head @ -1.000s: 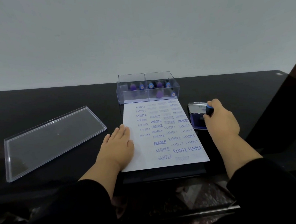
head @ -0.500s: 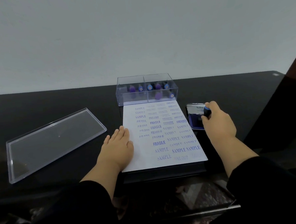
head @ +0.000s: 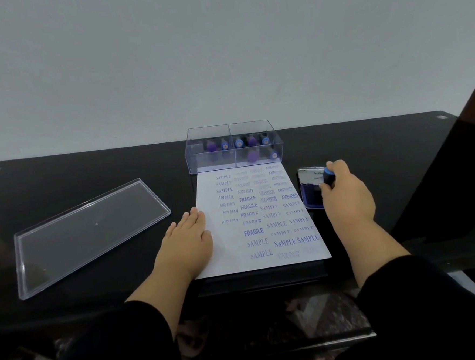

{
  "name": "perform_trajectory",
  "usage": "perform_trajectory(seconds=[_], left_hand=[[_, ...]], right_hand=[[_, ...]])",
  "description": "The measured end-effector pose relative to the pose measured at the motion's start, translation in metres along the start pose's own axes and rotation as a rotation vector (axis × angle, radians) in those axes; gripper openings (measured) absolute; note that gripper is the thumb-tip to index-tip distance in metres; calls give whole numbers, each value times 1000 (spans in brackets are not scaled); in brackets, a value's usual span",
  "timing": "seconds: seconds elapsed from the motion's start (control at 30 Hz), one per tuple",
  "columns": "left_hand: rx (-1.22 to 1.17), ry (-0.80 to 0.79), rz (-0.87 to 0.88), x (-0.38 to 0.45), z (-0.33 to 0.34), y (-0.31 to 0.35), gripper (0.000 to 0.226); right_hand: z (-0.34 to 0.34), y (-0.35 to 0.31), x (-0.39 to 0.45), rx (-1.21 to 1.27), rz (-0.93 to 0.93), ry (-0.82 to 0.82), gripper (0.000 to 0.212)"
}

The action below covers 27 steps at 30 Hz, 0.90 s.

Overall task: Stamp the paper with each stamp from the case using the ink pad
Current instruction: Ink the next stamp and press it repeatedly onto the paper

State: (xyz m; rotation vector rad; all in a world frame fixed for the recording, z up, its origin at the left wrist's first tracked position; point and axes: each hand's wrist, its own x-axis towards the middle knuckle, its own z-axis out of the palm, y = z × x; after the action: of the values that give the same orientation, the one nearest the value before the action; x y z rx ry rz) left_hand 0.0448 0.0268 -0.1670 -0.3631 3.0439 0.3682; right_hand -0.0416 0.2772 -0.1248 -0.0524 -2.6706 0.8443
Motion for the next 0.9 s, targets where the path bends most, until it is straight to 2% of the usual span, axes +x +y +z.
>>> perform_trajectory(seconds=[0.5,0.9], left_hand=[[9,-63,9,-2,-5,2,53],[16,-103,34,0,-8,-3,53]], right_hand=[[11,-58,-37,180,-272,-144,30],[36,-84,-61,193,-333,-328,31]])
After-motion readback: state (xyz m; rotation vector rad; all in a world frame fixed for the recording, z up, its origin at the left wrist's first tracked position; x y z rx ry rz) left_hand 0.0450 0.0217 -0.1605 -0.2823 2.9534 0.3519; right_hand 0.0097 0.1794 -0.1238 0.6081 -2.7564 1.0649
